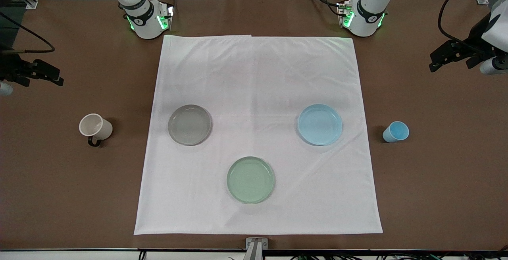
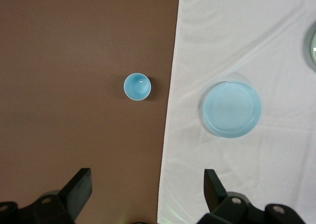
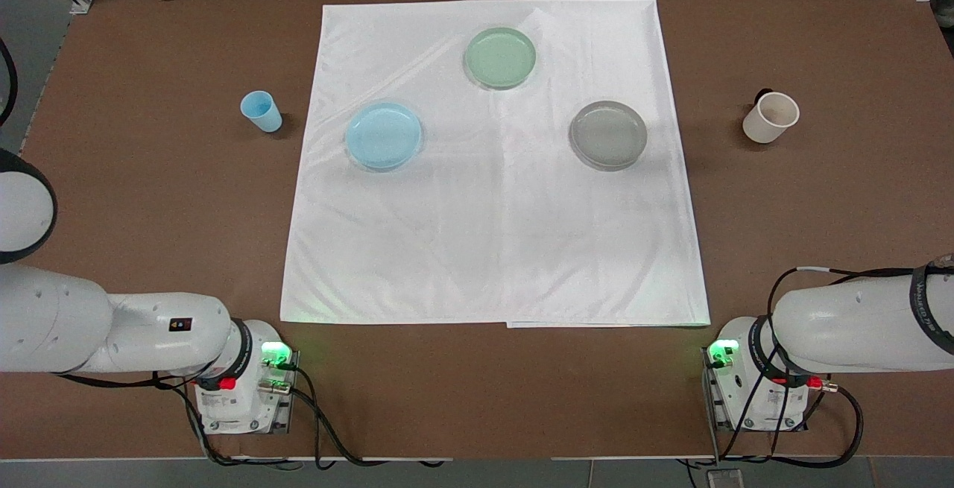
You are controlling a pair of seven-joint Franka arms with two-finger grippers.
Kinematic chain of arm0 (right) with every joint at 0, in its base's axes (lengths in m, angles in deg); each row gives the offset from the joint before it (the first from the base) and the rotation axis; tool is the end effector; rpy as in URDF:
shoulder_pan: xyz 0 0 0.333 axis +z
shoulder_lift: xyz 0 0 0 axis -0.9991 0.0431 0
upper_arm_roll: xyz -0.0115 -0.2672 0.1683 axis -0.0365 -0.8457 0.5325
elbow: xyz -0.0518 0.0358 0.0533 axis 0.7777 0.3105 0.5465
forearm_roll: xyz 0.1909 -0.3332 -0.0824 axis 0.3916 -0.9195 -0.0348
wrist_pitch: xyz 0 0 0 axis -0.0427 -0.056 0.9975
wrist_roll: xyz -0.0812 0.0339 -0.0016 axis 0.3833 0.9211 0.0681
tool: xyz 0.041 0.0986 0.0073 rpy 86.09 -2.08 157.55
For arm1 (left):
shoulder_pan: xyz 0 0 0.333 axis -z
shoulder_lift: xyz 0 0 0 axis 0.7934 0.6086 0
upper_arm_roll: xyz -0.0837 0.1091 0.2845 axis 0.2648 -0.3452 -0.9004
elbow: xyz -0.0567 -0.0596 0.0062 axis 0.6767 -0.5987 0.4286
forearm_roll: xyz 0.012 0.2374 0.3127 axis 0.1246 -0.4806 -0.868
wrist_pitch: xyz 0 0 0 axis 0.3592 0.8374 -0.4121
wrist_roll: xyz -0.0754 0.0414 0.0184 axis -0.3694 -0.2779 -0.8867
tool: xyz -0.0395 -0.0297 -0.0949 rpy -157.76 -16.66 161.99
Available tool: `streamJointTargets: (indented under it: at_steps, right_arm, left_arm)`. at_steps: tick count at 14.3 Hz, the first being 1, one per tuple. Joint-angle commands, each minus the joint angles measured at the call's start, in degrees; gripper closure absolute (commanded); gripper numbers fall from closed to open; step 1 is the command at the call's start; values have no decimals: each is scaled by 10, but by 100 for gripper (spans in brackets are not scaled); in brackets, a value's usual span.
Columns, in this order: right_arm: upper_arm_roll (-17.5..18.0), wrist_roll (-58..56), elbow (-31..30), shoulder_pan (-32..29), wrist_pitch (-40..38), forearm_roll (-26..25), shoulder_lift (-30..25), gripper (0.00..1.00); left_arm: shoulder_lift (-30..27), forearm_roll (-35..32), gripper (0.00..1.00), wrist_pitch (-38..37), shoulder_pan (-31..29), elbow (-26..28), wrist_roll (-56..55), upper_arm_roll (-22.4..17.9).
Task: Place blue cup in blue plate and white mug in gray plate
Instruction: 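Reach the left gripper to the blue cup while the right gripper reaches the mug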
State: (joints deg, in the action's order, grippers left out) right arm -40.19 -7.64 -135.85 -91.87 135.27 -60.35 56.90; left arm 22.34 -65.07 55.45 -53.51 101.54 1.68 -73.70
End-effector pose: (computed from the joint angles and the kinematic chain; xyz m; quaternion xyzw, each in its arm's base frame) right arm 0.5452 -0.0411 0.6001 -0.9996 -0.0019 0.0298 0.0023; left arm 0.5272 -0.0499 0.6498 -0.9992 -0.0384 0.0015 0.0110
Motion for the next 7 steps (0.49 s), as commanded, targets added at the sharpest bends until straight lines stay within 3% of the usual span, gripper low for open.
streamJointTargets:
  at_steps: [1, 4, 7]
  right_arm:
    - [-3, 9, 2, 2, -5, 2, -3, 0]
    - [-3, 9, 2, 1, -2, 2, -3, 0]
    - [-5, 4, -11, -8, 38, 2, 16, 0]
  left_arm:
    - [1, 6, 0, -8, 2, -6, 10, -3]
    - [8, 4, 0, -8, -1, -8, 34, -8]
    - [49, 7, 0, -5, -31, -3, 52, -8]
